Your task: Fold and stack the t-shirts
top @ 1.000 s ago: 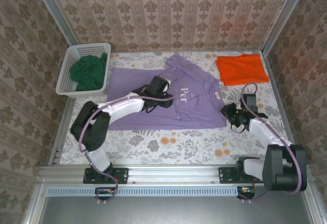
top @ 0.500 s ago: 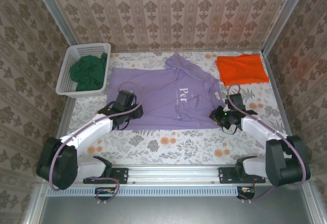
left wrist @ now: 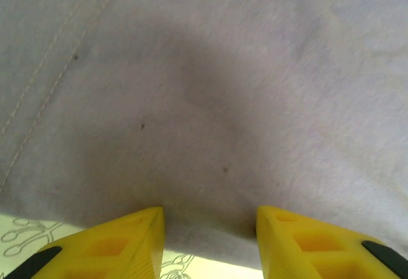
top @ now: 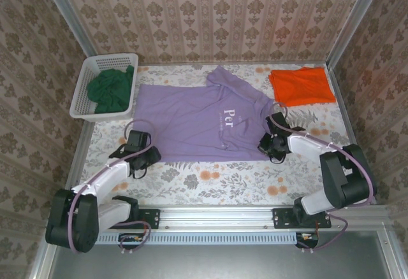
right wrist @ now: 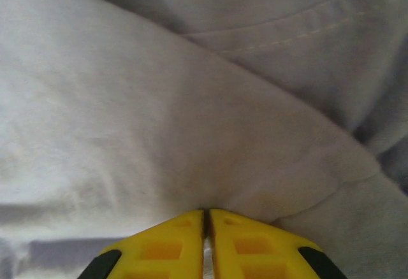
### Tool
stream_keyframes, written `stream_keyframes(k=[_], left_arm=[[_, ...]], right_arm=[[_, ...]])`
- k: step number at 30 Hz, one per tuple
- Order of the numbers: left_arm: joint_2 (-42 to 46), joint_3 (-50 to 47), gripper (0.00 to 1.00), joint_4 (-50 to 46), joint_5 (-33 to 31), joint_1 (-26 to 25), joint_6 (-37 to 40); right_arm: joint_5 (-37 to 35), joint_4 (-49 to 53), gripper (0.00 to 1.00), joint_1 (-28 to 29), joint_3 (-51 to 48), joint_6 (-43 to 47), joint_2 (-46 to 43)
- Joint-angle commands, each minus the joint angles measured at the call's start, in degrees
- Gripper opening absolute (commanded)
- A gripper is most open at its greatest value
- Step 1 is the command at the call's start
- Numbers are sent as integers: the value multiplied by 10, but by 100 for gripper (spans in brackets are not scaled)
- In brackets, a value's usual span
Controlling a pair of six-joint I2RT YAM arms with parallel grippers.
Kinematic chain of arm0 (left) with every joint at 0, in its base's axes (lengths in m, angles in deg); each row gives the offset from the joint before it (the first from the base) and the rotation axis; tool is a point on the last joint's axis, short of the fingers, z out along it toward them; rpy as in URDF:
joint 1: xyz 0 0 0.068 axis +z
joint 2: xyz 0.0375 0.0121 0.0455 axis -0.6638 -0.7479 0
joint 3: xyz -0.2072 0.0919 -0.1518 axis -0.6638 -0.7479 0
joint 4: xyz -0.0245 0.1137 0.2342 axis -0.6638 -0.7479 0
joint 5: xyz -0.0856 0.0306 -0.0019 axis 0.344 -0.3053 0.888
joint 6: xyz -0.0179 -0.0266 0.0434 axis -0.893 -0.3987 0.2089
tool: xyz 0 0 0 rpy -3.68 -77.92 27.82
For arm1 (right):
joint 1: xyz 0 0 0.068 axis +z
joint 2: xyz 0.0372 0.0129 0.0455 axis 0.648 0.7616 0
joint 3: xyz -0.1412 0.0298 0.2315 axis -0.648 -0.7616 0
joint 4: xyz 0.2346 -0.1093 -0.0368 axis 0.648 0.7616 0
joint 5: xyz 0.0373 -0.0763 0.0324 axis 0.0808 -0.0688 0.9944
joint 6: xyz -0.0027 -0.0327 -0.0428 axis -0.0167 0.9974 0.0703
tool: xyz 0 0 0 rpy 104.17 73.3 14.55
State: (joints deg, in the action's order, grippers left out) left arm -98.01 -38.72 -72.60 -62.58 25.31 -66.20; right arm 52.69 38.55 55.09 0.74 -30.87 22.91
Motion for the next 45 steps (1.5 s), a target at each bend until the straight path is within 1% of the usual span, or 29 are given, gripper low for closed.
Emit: stream_keyframes(k=[1, 7, 16, 20, 24, 26, 29, 30, 31, 34, 36, 38, 42, 45], left_arm=[[15, -8, 42, -33, -6, 4, -23], [58, -25, 45, -83, -33, 0, -56], [157, -40, 45, -146, -44, -4, -80], [183, -21, 47, -173, -42, -5, -75], [194, 26, 52, -193, -42, -5, -50], [189, 58, 56, -194, -36, -5, -25], [163, 129, 64, -202, -39, -4, 12], [149, 154, 68, -200, -35, -4, 26], [132, 183, 69, -200, -34, -3, 37], [60, 264, 74, -187, -23, -1, 59], [1, 324, 75, -181, -16, -1, 66], [-66, 386, 75, -176, -6, 1, 66], [-191, 494, 74, -148, -6, 14, 53], [-298, 599, 69, -164, 0, 45, 59]], right_arm=[[-68, 76, 14, 12, 14, -45, 6], [-101, 140, 15, 30, 0, -97, -20], [-95, 168, 17, 47, -90, -166, -144], [-86, 166, 18, 54, -126, -184, -201], [-103, 192, 21, 54, -116, -172, -255], [-112, 200, 25, 53, -100, -157, -284], [-115, 179, 32, 54, -69, -111, -318], [-115, 164, 36, 53, -54, -88, -324], [-113, 144, 45, 53, -37, -60, -324], [-101, 72, 65, 54, 20, 17, -294], [-92, 32, 68, 54, 78, 69, -243], [-93, 23, 69, 53, 161, 112, -170], [-72, 3, 72, 50, 350, 205, 13], [-84, 23, 73, 40, 504, 244, 147]])
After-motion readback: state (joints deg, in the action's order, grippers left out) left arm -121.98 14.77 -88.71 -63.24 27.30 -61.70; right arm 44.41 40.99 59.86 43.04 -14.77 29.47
